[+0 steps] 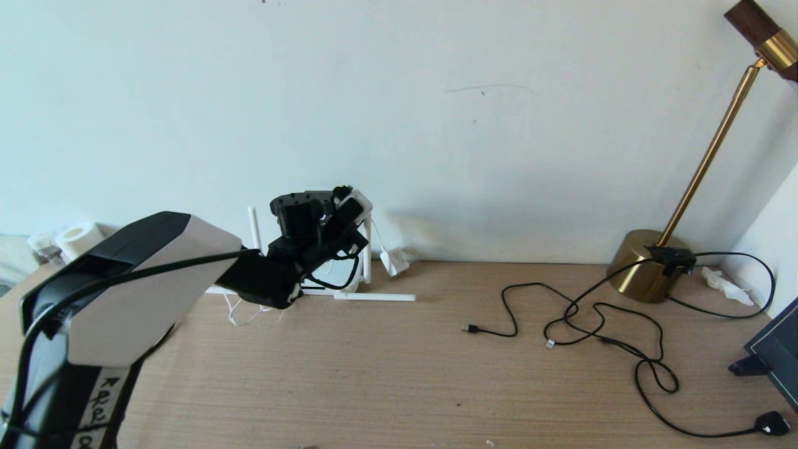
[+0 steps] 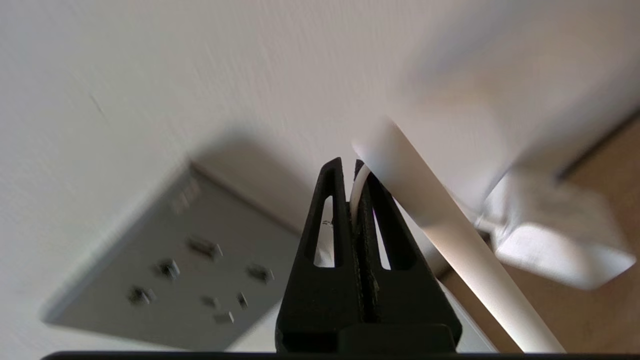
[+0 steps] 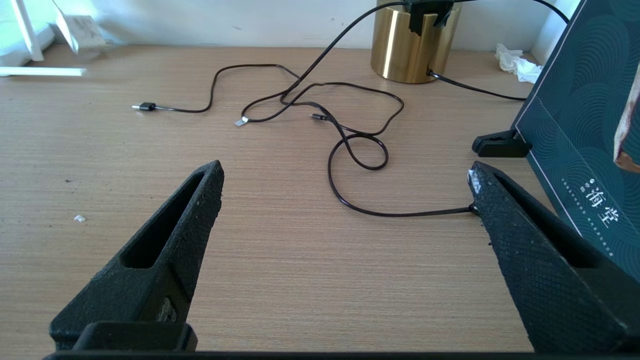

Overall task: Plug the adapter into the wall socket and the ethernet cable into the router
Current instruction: Pick up plug

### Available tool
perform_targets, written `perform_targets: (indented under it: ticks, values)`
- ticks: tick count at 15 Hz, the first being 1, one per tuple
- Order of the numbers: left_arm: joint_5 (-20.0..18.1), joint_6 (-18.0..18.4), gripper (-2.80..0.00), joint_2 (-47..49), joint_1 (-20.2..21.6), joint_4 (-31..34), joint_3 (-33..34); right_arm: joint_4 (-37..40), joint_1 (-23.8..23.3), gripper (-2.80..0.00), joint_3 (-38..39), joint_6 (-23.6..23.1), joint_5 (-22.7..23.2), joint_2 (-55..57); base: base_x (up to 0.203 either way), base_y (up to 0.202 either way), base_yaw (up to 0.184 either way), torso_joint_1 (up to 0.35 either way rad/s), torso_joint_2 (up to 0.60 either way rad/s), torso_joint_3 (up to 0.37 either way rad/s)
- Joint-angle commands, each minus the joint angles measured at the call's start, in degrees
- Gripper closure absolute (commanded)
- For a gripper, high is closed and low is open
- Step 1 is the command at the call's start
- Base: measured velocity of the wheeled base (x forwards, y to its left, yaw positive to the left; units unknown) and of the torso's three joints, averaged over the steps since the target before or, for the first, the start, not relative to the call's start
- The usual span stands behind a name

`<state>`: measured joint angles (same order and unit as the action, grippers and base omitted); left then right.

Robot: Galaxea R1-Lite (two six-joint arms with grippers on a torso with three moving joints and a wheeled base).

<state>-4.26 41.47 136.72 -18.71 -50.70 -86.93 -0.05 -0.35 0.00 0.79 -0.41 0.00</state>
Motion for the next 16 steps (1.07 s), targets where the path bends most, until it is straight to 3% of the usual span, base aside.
perform_targets:
  ticks: [1,8,16]
  values:
    - [0.76,0.21,0.00,0.22,-0.90,-0.01,-2.38,-0.04,0.00,-2.80,0.00,0.00,-0.02,0.09,0.000,0.000,0.000,0.000,0.00,0.000]
    - [1.27,0.19,0.00,-2.50,-0.72,4.28,-9.48,0.05,0.00,-2.80,0.00,0.00,-0.02,0.00,0.000,0.000,0.000,0.000,0.00,0.000]
    - [-1.01,-0.23,0.00,-9.56,-0.87,6.18,-14.07,0.01,0.00,-2.80,0.00,0.00,0.01,0.01,0.000,0.000,0.000,0.000,0.00,0.000]
